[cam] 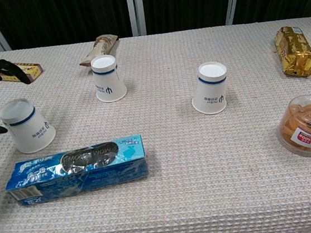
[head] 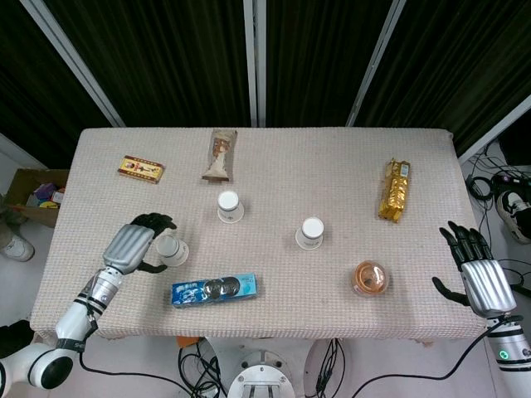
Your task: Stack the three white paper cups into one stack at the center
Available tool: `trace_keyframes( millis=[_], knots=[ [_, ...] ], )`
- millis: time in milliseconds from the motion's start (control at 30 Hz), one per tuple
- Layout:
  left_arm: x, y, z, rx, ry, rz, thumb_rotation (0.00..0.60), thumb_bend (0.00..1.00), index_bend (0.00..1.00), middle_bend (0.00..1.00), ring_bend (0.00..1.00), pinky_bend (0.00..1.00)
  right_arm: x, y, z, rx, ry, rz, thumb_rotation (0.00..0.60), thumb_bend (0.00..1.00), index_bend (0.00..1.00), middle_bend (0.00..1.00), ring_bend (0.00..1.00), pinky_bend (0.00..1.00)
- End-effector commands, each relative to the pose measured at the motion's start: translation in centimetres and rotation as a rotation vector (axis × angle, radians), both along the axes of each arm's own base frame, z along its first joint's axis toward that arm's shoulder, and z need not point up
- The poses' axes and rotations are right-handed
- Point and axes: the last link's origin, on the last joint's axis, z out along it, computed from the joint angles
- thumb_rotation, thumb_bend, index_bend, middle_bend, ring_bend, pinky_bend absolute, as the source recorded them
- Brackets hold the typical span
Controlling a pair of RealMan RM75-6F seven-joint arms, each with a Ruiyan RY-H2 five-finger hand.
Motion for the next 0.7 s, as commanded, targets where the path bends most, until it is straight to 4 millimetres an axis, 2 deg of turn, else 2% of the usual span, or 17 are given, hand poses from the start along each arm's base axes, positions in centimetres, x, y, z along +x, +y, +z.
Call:
trace_keyframes(
  millis=[33, 267, 533, 600, 700],
  knots=[
    [0.2, 0.2, -0.5, -0.018, 0.009, -0.007, 0.6, 0.09, 0.25, 0.17, 0.12, 0.16, 0.1, -0.1, 0.0, 0.0, 0.001, 0.001, 0.6, 0.2, 0.0, 0.0, 0.0, 0.0],
    [0.1, 1.6, -0.9, -0.05, 0.088, 0.005, 0.6, 0.14, 0.26, 0.17, 0.15, 0.17, 0.2, -0.1, 0.2, -0.006, 0.004, 0.006, 0.6, 0.2, 0.0, 0.0, 0.0, 0.0],
    [0.0, 2.3, -1.1, -0.066, 0.138, 0.029, 0.6, 0.25, 0.33, 0.26, 0.23, 0.2, -0.3, 0.2, -0.1, -0.003, -0.007, -0.01, 0.6, 0.2, 0.0, 0.0, 0.0, 0.0],
    [0.0, 2.5, -1.2, -0.064, 0.14, 0.031, 0.6, 0.26, 0.36, 0.31, 0.27, 0.23, -0.3, 0.2, -0.1, -0.006, -0.01, -0.011, 0.6, 0.2, 0.0, 0.0, 0.0, 0.0],
    [0.1, 2.8, -1.3, -0.053, 0.134, 0.029, 0.6, 0.28, 0.47, 0.46, 0.41, 0.29, -0.4, 0.3, 0.0, -0.01, -0.012, -0.014, 0.6, 0.2, 0.0, 0.0, 0.0, 0.0]
  ],
)
